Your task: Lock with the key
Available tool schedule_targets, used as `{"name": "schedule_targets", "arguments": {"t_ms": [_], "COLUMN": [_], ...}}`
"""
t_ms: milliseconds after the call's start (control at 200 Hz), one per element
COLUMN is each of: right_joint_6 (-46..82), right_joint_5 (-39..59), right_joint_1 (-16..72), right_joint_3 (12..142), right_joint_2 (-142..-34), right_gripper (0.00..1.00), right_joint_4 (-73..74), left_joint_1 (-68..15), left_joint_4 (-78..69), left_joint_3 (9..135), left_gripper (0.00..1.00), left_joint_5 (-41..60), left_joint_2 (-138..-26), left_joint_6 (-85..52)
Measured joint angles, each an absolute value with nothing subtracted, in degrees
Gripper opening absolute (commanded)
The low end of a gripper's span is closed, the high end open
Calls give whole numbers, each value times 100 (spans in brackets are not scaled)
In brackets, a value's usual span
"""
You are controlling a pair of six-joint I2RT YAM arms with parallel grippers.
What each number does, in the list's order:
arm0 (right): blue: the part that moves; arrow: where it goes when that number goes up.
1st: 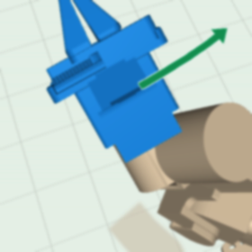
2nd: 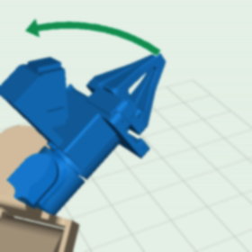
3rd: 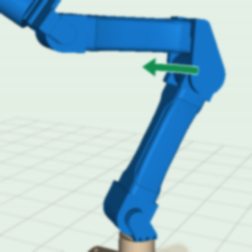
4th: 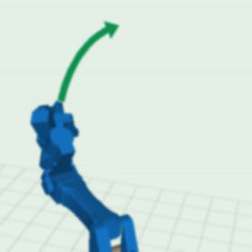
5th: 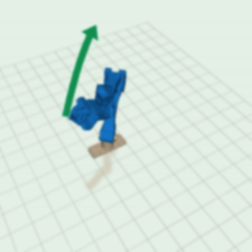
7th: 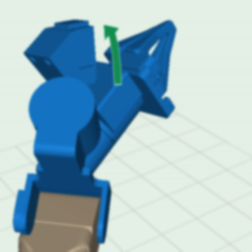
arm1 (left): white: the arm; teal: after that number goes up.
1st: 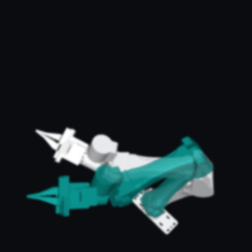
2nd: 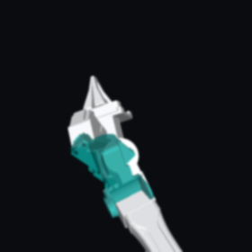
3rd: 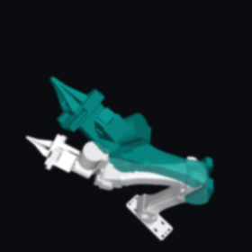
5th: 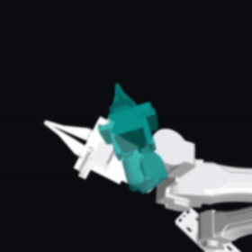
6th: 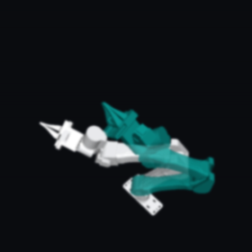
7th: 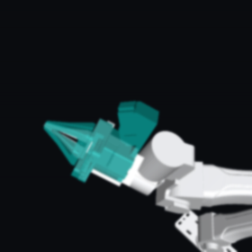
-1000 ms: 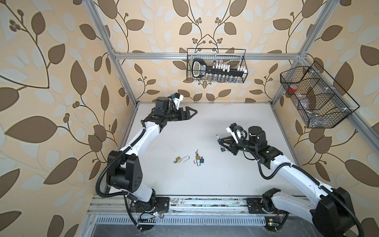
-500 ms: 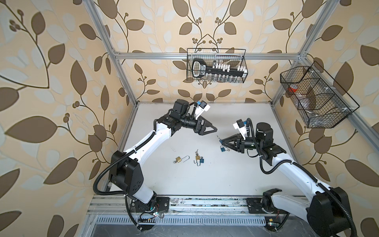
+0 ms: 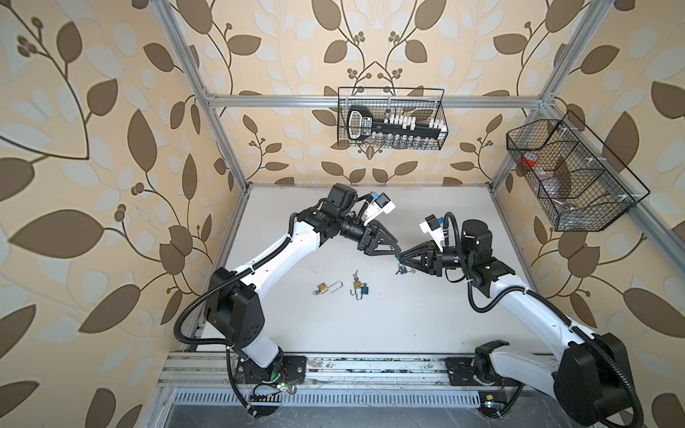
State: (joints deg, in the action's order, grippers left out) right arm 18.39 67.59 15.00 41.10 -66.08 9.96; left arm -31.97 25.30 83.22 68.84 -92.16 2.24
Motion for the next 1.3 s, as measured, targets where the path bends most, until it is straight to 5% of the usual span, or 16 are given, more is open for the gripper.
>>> {"name": "schedule_targets", "arguments": {"t_ms": [450, 1300], "right_joint_6": [1754, 1398], "right_joint_5": [6665, 6449], "right_joint_1": [1494, 1413], "right_joint_3": [4139, 4143], "right_joint_2": [-6565, -6270], "right_gripper": [0, 0], "right_joint_4": [1000, 764], "left_joint_1": [-3197, -3197], "left_joint_4": [2808, 2893], "left_joint_3": [8383, 8388], "left_gripper": [46, 34], "left_joint_5": [6897, 6689], "left_joint_2": [-9306, -9306], "left_joint_6": [436, 454]}}
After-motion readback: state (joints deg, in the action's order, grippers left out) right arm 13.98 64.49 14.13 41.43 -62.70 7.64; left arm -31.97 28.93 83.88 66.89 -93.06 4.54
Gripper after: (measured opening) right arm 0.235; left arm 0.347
